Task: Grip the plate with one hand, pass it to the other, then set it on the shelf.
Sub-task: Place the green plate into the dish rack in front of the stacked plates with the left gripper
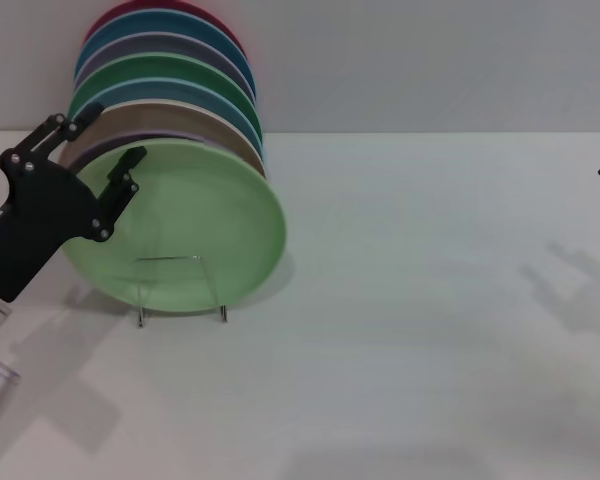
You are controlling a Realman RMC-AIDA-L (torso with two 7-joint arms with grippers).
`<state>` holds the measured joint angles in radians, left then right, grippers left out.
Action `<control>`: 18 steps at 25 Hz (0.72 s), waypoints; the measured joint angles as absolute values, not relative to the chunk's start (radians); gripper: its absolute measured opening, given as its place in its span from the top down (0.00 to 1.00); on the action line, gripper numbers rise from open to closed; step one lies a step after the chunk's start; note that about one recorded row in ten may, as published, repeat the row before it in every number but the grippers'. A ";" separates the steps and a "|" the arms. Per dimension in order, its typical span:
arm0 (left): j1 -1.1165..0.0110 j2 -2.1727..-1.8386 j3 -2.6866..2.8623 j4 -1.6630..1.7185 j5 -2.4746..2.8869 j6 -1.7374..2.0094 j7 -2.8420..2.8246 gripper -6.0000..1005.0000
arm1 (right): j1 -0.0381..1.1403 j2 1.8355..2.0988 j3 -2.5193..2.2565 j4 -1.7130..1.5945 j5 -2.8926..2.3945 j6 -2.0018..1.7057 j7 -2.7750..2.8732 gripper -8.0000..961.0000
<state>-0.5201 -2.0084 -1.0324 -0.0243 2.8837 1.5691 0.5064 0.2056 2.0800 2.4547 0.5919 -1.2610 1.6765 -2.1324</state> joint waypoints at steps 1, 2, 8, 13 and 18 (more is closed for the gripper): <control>-0.520 -2.008 -1.032 -0.024 2.884 1.569 0.506 0.64 | 0.206 2.080 2.455 0.592 -1.261 1.677 -2.132 0.35; -0.517 -2.011 -1.032 -0.024 2.884 1.567 0.519 0.61 | 0.206 2.080 2.455 0.592 -1.261 1.676 -2.132 0.35; -0.499 -2.039 -1.026 -0.022 2.887 1.519 0.614 0.49 | 0.206 2.080 2.454 0.594 -1.261 1.676 -2.132 0.34; -0.488 -2.044 -1.025 -0.024 2.888 1.520 0.615 0.41 | 0.206 2.080 2.454 0.594 -1.261 1.678 -2.132 0.33; -0.452 -2.055 -1.025 -0.037 2.889 1.545 0.666 0.37 | 0.205 2.080 2.453 0.593 -1.261 1.680 -2.132 0.32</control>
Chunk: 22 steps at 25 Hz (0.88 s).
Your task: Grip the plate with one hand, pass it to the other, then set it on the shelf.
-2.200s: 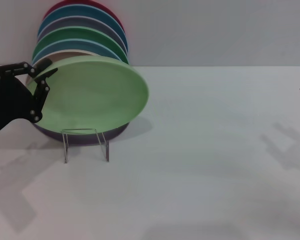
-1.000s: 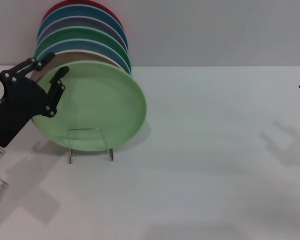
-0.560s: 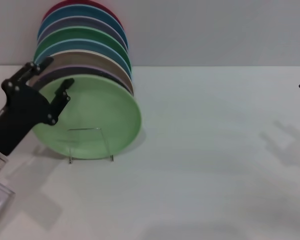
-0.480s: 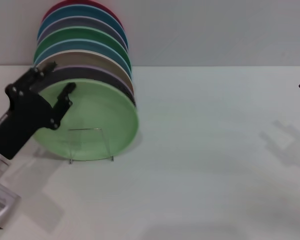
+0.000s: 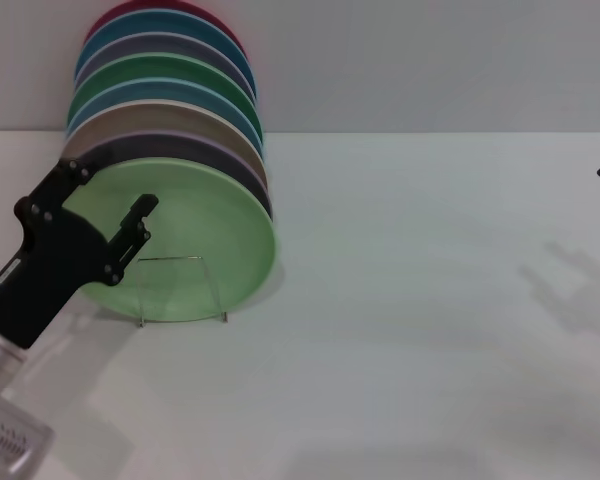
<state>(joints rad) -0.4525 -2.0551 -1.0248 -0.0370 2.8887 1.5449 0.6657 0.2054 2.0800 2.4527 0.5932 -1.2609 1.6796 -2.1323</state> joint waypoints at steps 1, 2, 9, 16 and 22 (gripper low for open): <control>-0.444 -2.056 -1.025 -0.044 2.889 1.549 0.678 0.37 | 0.205 2.080 2.453 0.593 -1.261 1.681 -2.132 0.32; -0.429 -2.057 -1.024 -0.055 2.889 1.553 0.689 0.37 | 0.205 2.080 2.453 0.593 -1.261 1.681 -2.132 0.32; -0.308 -2.060 -1.088 -0.117 2.881 1.673 0.615 0.37 | 0.190 2.086 2.466 0.586 -1.240 1.680 -2.191 0.31; -0.224 -2.064 -1.258 -0.146 2.880 1.841 0.244 0.36 | 0.174 2.092 2.462 0.512 -1.135 1.580 -2.337 0.30; -0.196 -2.073 -1.415 -0.142 2.875 1.828 0.044 0.20 | 0.177 2.092 2.466 0.376 -0.974 1.549 -2.493 0.30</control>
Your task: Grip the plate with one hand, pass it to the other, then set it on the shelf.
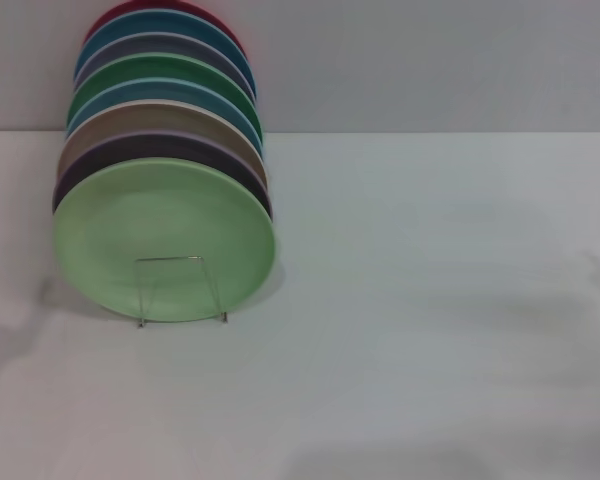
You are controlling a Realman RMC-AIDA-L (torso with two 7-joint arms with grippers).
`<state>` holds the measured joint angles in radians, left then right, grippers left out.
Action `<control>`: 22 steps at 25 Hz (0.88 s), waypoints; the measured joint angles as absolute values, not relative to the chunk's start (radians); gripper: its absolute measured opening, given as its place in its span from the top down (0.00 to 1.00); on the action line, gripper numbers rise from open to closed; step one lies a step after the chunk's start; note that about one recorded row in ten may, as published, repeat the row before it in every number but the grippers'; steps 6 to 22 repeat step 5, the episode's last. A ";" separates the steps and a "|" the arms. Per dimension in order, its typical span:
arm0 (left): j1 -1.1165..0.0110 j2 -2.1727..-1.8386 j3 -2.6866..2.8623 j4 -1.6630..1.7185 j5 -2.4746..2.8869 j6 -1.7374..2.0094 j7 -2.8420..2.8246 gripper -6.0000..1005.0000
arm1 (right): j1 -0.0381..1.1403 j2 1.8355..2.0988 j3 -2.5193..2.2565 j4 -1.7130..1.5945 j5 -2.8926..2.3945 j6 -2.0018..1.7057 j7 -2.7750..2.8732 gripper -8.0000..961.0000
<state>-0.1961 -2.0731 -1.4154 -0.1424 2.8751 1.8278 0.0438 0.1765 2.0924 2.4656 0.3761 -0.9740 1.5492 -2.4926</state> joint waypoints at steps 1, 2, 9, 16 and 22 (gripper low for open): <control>-0.192 -2.075 -1.459 -0.138 2.872 1.817 -0.009 0.20 | 0.178 2.092 2.464 0.351 -0.941 1.553 -2.535 0.30; -0.185 -2.077 -1.518 -0.131 2.866 1.794 -0.099 0.20 | 0.178 2.092 2.463 0.314 -0.908 1.556 -2.598 0.30; -0.182 -2.078 -1.543 -0.122 2.864 1.768 -0.149 0.19 | 0.178 2.092 2.462 0.299 -0.901 1.553 -2.618 0.30; -0.182 -2.078 -1.543 -0.122 2.864 1.768 -0.149 0.19 | 0.178 2.092 2.462 0.299 -0.901 1.553 -2.618 0.30; -0.182 -2.078 -1.543 -0.122 2.864 1.768 -0.149 0.19 | 0.178 2.092 2.462 0.299 -0.901 1.553 -2.618 0.30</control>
